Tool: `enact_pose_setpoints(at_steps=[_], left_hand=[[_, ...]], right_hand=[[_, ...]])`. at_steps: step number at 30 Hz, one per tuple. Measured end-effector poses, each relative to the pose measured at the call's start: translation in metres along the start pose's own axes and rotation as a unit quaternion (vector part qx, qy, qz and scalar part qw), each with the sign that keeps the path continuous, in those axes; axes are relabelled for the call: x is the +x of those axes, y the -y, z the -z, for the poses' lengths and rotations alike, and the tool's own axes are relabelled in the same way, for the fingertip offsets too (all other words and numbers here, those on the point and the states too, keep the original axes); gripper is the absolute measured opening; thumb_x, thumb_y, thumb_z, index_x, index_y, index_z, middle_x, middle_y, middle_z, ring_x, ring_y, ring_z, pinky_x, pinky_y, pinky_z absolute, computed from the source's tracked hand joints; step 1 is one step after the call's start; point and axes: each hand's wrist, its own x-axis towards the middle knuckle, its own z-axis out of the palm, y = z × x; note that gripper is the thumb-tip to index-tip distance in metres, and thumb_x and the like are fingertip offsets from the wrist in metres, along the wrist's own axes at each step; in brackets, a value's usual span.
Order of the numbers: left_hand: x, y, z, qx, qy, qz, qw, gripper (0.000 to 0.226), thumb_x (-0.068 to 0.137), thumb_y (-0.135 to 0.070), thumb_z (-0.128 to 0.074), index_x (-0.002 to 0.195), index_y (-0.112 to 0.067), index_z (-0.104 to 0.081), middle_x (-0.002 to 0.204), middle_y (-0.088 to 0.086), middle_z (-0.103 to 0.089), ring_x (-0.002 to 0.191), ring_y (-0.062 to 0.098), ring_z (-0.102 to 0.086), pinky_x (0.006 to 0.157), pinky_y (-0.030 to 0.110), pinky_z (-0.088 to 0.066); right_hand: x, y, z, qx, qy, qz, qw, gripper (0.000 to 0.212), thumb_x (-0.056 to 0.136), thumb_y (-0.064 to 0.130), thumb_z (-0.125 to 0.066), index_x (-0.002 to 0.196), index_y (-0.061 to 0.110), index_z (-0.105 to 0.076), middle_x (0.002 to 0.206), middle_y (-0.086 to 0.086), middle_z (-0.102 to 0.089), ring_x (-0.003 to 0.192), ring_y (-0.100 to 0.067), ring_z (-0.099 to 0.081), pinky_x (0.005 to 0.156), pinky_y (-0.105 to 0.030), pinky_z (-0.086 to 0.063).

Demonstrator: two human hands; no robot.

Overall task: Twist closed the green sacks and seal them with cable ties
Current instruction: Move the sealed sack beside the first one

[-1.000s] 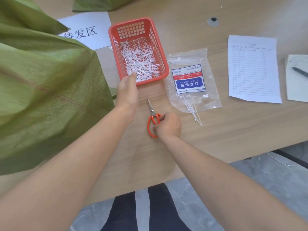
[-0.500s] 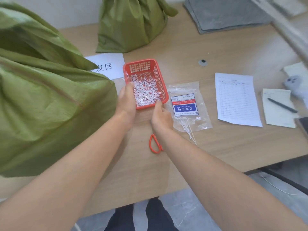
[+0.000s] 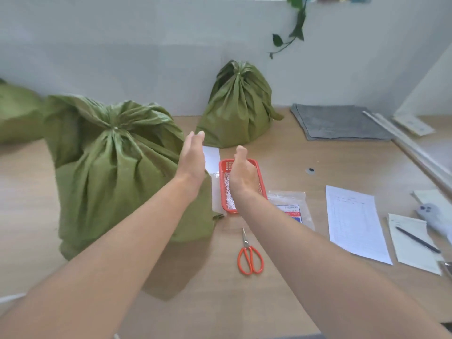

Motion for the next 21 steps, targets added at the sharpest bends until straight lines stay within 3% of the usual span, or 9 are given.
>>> enact_pose_setpoints(at_steps=[3,8,10,13,16,19,21], left_hand=[[-0.008,-0.022,0.031,-0.019,-0.014,-0.015,1.000,0.059,0.100,-0.056,-0.040,0.155,-0.035,-0.035,0.158,-0.005,-0.040,0.147,0.017,-0.033,0.123,0.045,-0.022],[-0.023,-0.053,0.086,-0.031,-0.030,-0.037,0.998,0.048,0.100,-0.056,-0.040,0.143,-0.036,-0.048,0.145,-0.008,-0.048,0.140,0.015,-0.040,0.122,0.046,-0.026],[-0.026,-0.062,0.108,-0.034,-0.030,-0.040,0.998,0.037,0.101,-0.055,-0.039,0.132,-0.040,-0.050,0.132,-0.010,-0.049,0.129,0.012,-0.043,0.120,0.045,-0.029],[-0.029,-0.074,0.142,-0.040,-0.020,-0.035,0.998,0.036,0.102,-0.054,-0.038,0.131,-0.037,-0.052,0.120,-0.009,-0.053,0.118,0.013,-0.046,0.112,0.042,-0.034],[-0.033,-0.085,0.173,-0.054,-0.010,-0.026,0.998,0.031,0.105,-0.050,-0.037,0.119,-0.033,-0.058,0.105,-0.011,-0.057,0.095,0.008,-0.054,0.101,0.038,-0.039],[-0.034,-0.089,0.200,-0.051,-0.016,-0.016,0.998,0.036,0.104,-0.051,-0.037,0.128,-0.031,-0.056,0.099,-0.014,-0.052,0.091,0.008,-0.054,0.096,0.040,-0.043],[-0.032,-0.089,0.215,-0.048,-0.028,-0.016,0.998,0.034,0.104,-0.049,-0.038,0.126,-0.029,-0.055,0.097,-0.015,-0.051,0.086,0.004,-0.052,0.091,0.038,-0.046]], right_hand=[[-0.018,0.024,-0.020,0.018,0.028,0.037,0.999,0.061,0.104,0.053,-0.032,0.119,0.005,-0.067,0.081,0.010,-0.052,0.101,-0.027,-0.053,0.091,-0.040,-0.038],[-0.053,0.053,-0.057,0.025,0.055,0.072,0.996,0.058,0.103,0.054,-0.033,0.112,0.007,-0.065,0.084,0.010,-0.055,0.100,-0.024,-0.051,0.092,-0.041,-0.039],[-0.067,0.061,-0.074,0.027,0.066,0.076,0.995,0.057,0.102,0.054,-0.033,0.110,0.009,-0.066,0.092,0.004,-0.060,0.101,-0.023,-0.053,0.091,-0.040,-0.039],[-0.090,0.072,-0.099,0.022,0.068,0.073,0.995,0.058,0.103,0.053,-0.031,0.120,0.013,-0.068,0.082,0.013,-0.049,0.099,-0.021,-0.048,0.088,-0.038,-0.034],[-0.107,0.079,-0.122,0.012,0.059,0.068,0.996,0.059,0.103,0.053,-0.030,0.122,0.013,-0.069,0.083,0.008,-0.050,0.100,-0.023,-0.048,0.087,-0.040,-0.034],[-0.121,0.084,-0.143,0.001,0.044,0.062,0.997,0.059,0.102,0.051,-0.031,0.121,0.008,-0.067,0.084,0.007,-0.052,0.097,-0.024,-0.049,0.085,-0.040,-0.036],[-0.127,0.085,-0.155,-0.002,0.045,0.058,0.997,0.058,0.102,0.051,-0.032,0.121,0.007,-0.065,0.095,0.003,-0.062,0.091,-0.022,-0.049,0.084,-0.040,-0.035]])
